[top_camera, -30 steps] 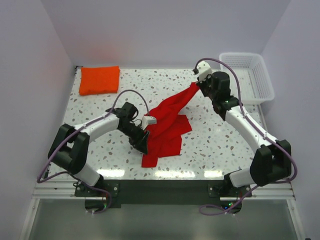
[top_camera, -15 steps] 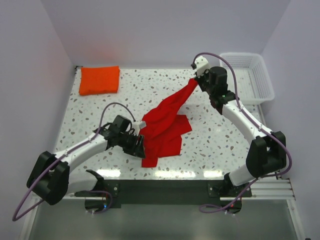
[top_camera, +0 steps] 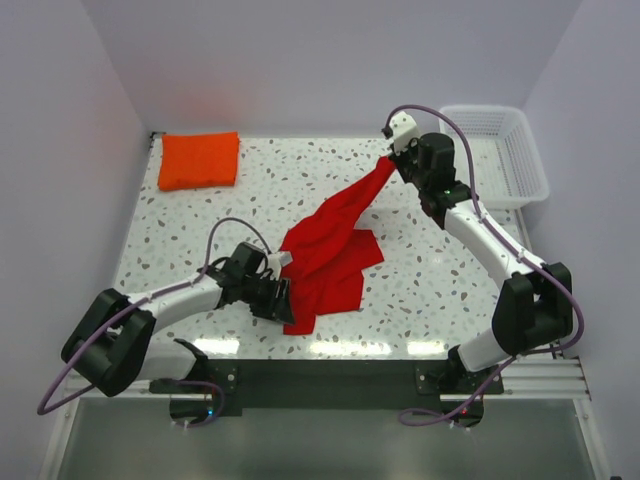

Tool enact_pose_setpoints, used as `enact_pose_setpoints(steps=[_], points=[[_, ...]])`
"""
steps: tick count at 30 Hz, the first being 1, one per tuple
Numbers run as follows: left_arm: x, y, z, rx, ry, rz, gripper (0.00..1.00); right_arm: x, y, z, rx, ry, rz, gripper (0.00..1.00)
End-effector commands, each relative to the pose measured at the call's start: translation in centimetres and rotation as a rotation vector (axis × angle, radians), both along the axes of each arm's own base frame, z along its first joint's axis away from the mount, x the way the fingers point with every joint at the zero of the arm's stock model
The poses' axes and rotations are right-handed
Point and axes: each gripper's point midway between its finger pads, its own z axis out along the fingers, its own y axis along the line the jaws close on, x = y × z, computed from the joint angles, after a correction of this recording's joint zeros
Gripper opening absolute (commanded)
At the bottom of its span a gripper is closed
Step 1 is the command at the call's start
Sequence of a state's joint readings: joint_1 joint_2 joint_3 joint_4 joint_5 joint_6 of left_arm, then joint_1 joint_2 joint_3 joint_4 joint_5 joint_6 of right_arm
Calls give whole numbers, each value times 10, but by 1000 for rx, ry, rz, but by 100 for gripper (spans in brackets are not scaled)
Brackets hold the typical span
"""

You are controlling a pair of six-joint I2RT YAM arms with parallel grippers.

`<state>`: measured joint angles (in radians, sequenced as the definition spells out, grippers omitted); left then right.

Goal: Fold and stack the t-shirts
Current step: Flatten the tshirt out

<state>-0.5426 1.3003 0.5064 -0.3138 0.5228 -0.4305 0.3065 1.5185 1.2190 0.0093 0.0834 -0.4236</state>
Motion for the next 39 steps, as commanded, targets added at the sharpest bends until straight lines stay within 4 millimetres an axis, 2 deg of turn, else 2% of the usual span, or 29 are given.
enact_pose_setpoints(steps=[1,6,10,11,13,14,15,16,17,18,19,20,21,22,23,24,25,26,27,28,29,30,31,33,34,35,36,38,39], points=[[7,-19,3,-80,-53,-9,50,5,0,43,41,-124,7,0],[8,-22,-13,-91,-87,-19,47,3,-1,42,50,-122,3,0],[17,-26,-15,-93,-149,-31,37,-3,-3,38,47,-115,2,0],[19,-26,-15,-90,-157,-33,22,-4,-5,38,45,-115,-1,0],[24,-29,-2,-95,-178,-46,0,-10,-7,40,44,-116,-2,0],[23,-28,4,-94,-183,-75,0,-11,-8,41,40,-116,-3,0],[19,-26,17,-102,-179,-101,0,-14,-11,45,37,-122,-8,0],[26,-34,41,-150,-214,-135,0,-16,-13,47,35,-121,-9,0],[35,-28,55,-158,-246,-130,0,-17,-15,49,33,-120,-13,0],[46,-24,83,-212,-312,-100,0,-20,-19,47,27,-102,-18,0],[57,-26,118,-278,-366,-101,0,-23,-21,57,29,-111,-19,0],[71,-16,139,-261,-469,-114,0,-26,-23,60,22,-103,-18,0],[78,-12,153,-236,-514,-135,0,-31,-23,58,8,-76,-4,0],[87,-8,184,-204,-571,-147,0,-35,-23,72,8,-98,9,0],[97,3,196,-154,-631,-157,0,-39,-23,77,0,-100,19,0],[98,13,197,-106,-596,-149,0,-44,-24,77,-18,-81,39,0],[114,20,227,-77,-692,-155,0,-47,-23,89,-19,-94,51,0],[129,39,232,-32,-728,-151,0,-54,-26,98,-23,-99,51,0],[134,50,239,-8,-740,-139,0,-64,-23,92,-49,-54,96,0],[147,63,258,38,-801,-101,0,-72,-18,102,-55,-59,143,0],[158,82,264,87,-836,-86,0,-80,-19,111,-57,-68,152,0],[161,91,270,120,-856,-85,0,-89,-21,108,-70,-36,159,0],[172,104,290,187,-926,-59,0,-94,-23,123,-74,-57,156,0],[186,129,312,268,-1012,-32,0,-106,-30,143,-79,-90,140,0],[192,142,333,313,-1070,3,0,-111,-33,160,-76,-127,130,0],[196,147,341,337,-1098,6,0,-115,-36,171,-74,-151,118,0],[201,150,357,354,-1151,20,0,-117,-38,189,-68,-190,108,0],[210,157,371,393,-1197,44,0,-116,-42,206,-56,-228,80,0],[216,162,389,420,-1246,71,0,-110,-42,221,-48,-259,69,0]])
